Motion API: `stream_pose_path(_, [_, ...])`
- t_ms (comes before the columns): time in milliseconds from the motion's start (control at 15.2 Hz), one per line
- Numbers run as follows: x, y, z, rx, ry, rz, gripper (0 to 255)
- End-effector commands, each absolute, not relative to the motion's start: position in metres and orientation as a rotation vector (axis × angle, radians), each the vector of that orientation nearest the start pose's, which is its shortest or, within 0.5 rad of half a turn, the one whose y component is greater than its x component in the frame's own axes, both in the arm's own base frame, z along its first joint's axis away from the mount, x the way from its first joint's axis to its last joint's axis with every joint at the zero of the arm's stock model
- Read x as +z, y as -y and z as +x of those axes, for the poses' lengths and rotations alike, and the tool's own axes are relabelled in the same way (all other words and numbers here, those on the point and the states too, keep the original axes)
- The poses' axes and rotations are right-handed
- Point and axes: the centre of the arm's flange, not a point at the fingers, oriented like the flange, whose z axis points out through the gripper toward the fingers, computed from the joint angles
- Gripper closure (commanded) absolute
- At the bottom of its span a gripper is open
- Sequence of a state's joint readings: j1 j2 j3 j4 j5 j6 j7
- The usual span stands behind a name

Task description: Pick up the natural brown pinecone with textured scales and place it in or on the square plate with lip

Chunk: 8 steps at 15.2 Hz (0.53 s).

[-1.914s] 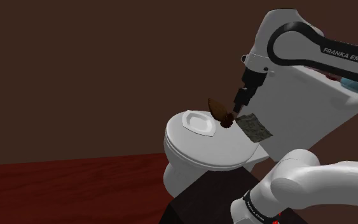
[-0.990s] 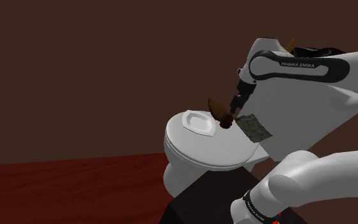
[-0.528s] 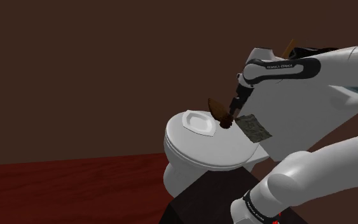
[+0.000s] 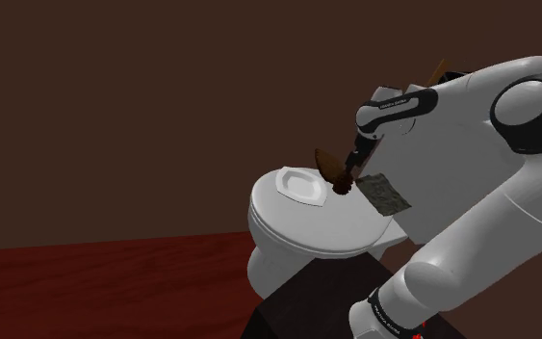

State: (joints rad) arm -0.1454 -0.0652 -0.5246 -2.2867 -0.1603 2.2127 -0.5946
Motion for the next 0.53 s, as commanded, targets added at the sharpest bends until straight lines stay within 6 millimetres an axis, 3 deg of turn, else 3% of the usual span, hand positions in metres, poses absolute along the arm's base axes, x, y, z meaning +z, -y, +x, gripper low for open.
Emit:
stream_pose_path(0, [0.363,0.336,0.398,0.105,0.034,-3.209,0])
stream_pose_path(462, [0.326,0.339,0.395,0.105,0.034,-3.209,0])
